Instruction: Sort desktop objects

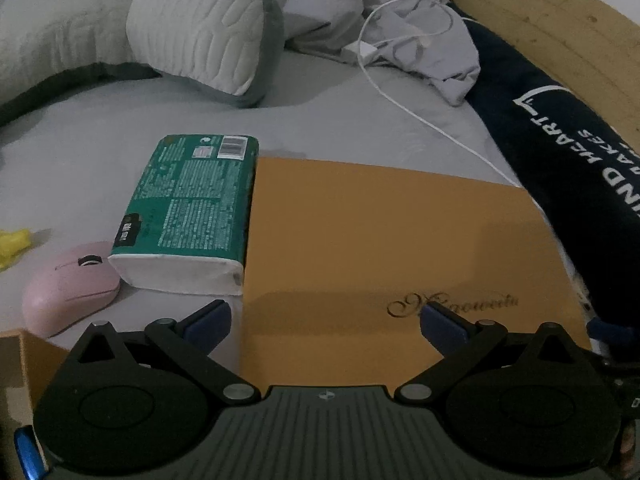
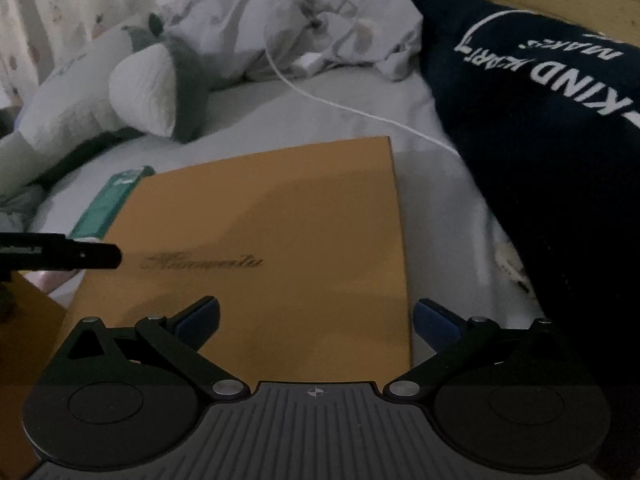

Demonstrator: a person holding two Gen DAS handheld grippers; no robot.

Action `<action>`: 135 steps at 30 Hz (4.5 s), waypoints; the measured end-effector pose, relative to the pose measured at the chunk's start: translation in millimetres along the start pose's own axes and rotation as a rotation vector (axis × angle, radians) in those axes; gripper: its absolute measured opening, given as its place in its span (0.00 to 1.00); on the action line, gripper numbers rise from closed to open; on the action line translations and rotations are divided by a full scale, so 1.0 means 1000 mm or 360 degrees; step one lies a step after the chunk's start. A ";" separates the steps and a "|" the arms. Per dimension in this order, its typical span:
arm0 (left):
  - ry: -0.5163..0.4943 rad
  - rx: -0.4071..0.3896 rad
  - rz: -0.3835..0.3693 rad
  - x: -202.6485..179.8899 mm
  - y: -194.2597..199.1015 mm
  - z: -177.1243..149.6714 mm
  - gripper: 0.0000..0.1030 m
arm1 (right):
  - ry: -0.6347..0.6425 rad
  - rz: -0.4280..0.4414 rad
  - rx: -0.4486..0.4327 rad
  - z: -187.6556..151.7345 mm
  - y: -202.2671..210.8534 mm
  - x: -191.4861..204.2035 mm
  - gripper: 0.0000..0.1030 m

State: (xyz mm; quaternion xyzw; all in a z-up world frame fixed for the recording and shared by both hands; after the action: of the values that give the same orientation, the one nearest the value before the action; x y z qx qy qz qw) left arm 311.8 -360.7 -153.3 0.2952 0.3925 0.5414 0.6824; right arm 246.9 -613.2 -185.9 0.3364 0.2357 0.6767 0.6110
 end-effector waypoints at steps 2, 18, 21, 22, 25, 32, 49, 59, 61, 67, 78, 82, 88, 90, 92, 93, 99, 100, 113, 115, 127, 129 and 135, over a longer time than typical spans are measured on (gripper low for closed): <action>0.0026 0.0021 -0.0004 0.002 -0.005 0.000 1.00 | -0.0003 0.0022 0.0028 0.002 -0.008 -0.001 1.00; 0.0178 0.0069 -0.0044 0.013 -0.031 -0.003 1.00 | -0.0052 0.0042 0.0026 0.000 -0.025 -0.004 1.00; 0.0205 0.0047 -0.0031 0.013 -0.033 -0.003 1.00 | -0.0048 0.0033 0.0021 -0.001 -0.024 -0.002 1.00; 0.0212 0.0040 -0.0026 0.013 -0.033 -0.003 1.00 | -0.0047 0.0030 0.0019 -0.001 -0.024 -0.001 1.00; 0.0218 0.0044 -0.0025 0.012 -0.033 -0.003 1.00 | -0.0042 0.0021 0.0014 -0.001 -0.023 0.001 1.00; 0.0187 0.0059 -0.0002 0.010 -0.025 -0.007 1.00 | -0.0006 -0.0079 0.0081 -0.003 -0.017 0.005 1.00; 0.0094 0.0075 -0.0060 -0.024 0.032 -0.015 1.00 | -0.0165 -0.0132 0.0084 -0.010 0.058 0.000 1.00; 0.0124 -0.0009 -0.0124 -0.026 0.084 -0.007 1.00 | -0.0105 -0.0192 0.0031 0.011 0.113 0.016 1.00; 0.0132 -0.0035 -0.0140 -0.024 0.095 -0.003 1.00 | -0.0101 -0.0190 0.0013 0.016 0.122 0.021 1.00; 0.0168 -0.0102 -0.0168 -0.009 0.129 0.005 1.00 | -0.0056 -0.0181 -0.0028 0.032 0.148 0.043 1.00; 0.0287 -0.0203 -0.0188 0.043 0.186 0.012 1.00 | 0.0115 -0.0171 -0.0082 0.063 0.186 0.115 1.00; 0.0321 -0.0249 -0.0187 0.067 0.210 0.014 1.00 | 0.0165 -0.0148 -0.0114 0.068 0.197 0.146 1.00; 0.0376 -0.0315 -0.0176 0.107 0.242 0.010 1.00 | 0.0248 -0.0098 -0.0131 0.073 0.208 0.198 1.00; 0.0388 -0.0338 -0.0157 0.122 0.251 0.008 1.00 | 0.0286 -0.0081 -0.0136 0.074 0.211 0.217 1.00; 0.0404 -0.0356 -0.0136 0.137 0.260 0.005 1.00 | 0.0319 -0.0064 -0.0138 0.074 0.212 0.235 1.00; 0.0415 -0.0365 -0.0122 0.145 0.264 0.003 1.00 | 0.0336 -0.0050 -0.0139 0.074 0.212 0.244 1.00; 0.0469 -0.0393 -0.0019 0.192 0.277 -0.014 1.00 | 0.0429 0.0036 -0.0126 0.062 0.208 0.299 1.00; 0.0479 -0.0390 -0.0002 0.199 0.279 -0.018 1.00 | 0.0443 0.0049 -0.0119 0.060 0.206 0.307 1.00; 0.0534 -0.0407 0.0154 0.266 0.301 -0.056 1.00 | 0.0555 0.0209 -0.0051 0.025 0.189 0.382 1.00; 0.0529 -0.0406 0.0172 0.269 0.302 -0.061 1.00 | 0.0565 0.0226 -0.0040 0.020 0.187 0.387 1.00; 0.0531 -0.0389 0.0211 0.282 0.295 -0.089 1.00 | 0.0581 0.0260 0.0022 -0.004 0.171 0.394 1.00; 0.0532 -0.0387 0.0210 0.283 0.294 -0.092 1.00 | 0.0580 0.0260 0.0025 -0.007 0.170 0.393 1.00; 0.0518 -0.0390 0.0213 0.282 0.289 -0.098 1.00 | 0.0575 0.0259 0.0032 -0.013 0.165 0.389 1.00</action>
State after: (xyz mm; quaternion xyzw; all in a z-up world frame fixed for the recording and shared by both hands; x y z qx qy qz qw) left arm 111.0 -19.6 -25.8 0.1442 0.4083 0.6697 0.6033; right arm 115.8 -252.4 -9.1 0.2335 0.3204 0.7709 0.4986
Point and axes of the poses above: each gripper's, at about its wrist camera, not at the fingertips, and y roughly against the way its jaws point, x to its left, z to its top, the point moved 6 cm from there along -y, roughly the way its jaws point, and after that the axes turned 7 degrees about y, right-handed, at the moved point
